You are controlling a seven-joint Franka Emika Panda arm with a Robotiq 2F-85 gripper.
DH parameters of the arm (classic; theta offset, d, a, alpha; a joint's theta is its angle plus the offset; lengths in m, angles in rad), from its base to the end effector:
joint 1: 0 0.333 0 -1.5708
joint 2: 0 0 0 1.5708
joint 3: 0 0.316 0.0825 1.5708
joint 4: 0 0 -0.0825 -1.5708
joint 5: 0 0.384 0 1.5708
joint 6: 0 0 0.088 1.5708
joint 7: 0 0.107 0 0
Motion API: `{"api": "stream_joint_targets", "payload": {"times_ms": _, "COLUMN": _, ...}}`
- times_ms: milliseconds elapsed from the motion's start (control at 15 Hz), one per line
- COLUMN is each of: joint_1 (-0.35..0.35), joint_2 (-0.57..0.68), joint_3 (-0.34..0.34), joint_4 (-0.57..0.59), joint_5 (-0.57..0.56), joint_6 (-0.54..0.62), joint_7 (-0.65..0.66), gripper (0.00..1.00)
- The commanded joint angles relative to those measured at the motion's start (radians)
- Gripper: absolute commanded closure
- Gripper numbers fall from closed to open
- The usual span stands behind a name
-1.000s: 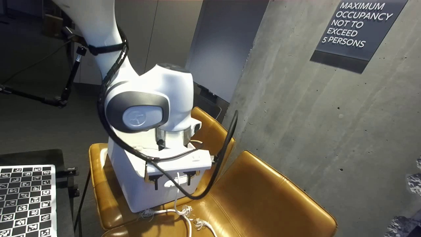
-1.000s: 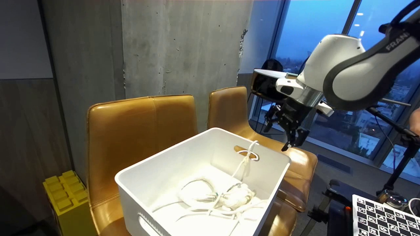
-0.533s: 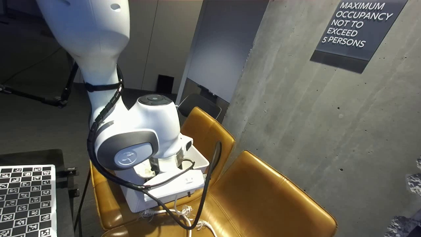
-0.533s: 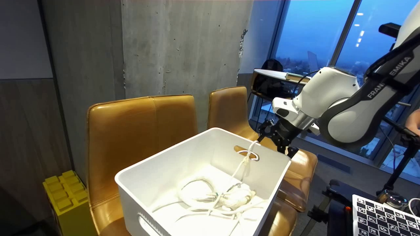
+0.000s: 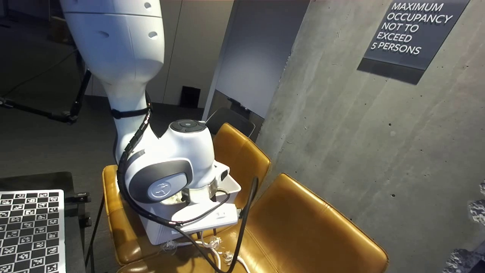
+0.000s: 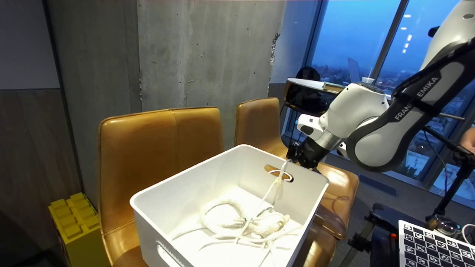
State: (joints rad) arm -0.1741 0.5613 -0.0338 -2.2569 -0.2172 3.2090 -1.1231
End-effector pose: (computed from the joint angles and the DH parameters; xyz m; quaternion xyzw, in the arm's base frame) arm 0.5504 -0.0955 0.1524 0.8251 0.5309 0.1375 0.1361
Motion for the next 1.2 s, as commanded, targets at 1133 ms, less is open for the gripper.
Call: {"api": "stream_joint_targets", "payload": {"times_ms": 1133, "joint_1": -0.265, "joint_2": 0.066, "joint_3": 0.014, "joint_4": 0.664, "joint_5": 0.087, "joint_6": -0.448, "joint_7": 0.093, "gripper": 0.99}}
